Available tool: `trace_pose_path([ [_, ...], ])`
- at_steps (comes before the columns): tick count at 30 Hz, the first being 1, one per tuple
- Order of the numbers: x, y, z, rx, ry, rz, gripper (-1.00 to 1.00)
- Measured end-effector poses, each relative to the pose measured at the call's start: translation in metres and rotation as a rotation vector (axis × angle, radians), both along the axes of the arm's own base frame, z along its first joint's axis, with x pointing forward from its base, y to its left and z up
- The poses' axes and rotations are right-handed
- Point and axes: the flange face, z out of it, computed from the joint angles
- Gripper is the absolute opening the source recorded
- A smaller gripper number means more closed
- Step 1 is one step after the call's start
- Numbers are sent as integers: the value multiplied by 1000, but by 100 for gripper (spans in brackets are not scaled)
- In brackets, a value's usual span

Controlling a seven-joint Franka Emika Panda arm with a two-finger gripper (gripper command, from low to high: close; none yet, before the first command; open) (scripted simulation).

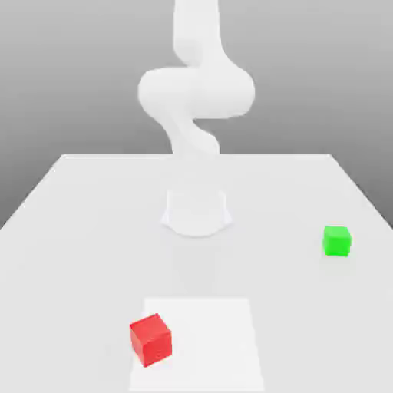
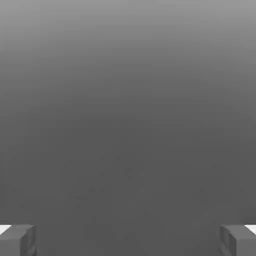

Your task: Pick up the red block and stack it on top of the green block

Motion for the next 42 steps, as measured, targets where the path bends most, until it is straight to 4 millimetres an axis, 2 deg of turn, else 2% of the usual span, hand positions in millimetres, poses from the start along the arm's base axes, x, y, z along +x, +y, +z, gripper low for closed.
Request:
trace_pose_path([
  [5,55,-16,-101,-45,160,109,0],
  [8,75,-24,-164,-70,251,173,0],
  [11,85,-31,-227,-97,342,236,0],
  [16,83,-43,-331,-142,493,342,0],
  [21,57,-59,-426,-188,646,444,0],
  [23,49,-62,-456,-202,684,475,0],
  [27,47,-63,-504,-207,696,485,0],
  [28,46,-63,-515,-206,697,485,-100],
  [35,45,-63,-517,-205,699,486,-100],
  [40,46,-63,-468,-205,698,486,-100],
  [42,45,-32,-457,-233,688,588,-100],
])
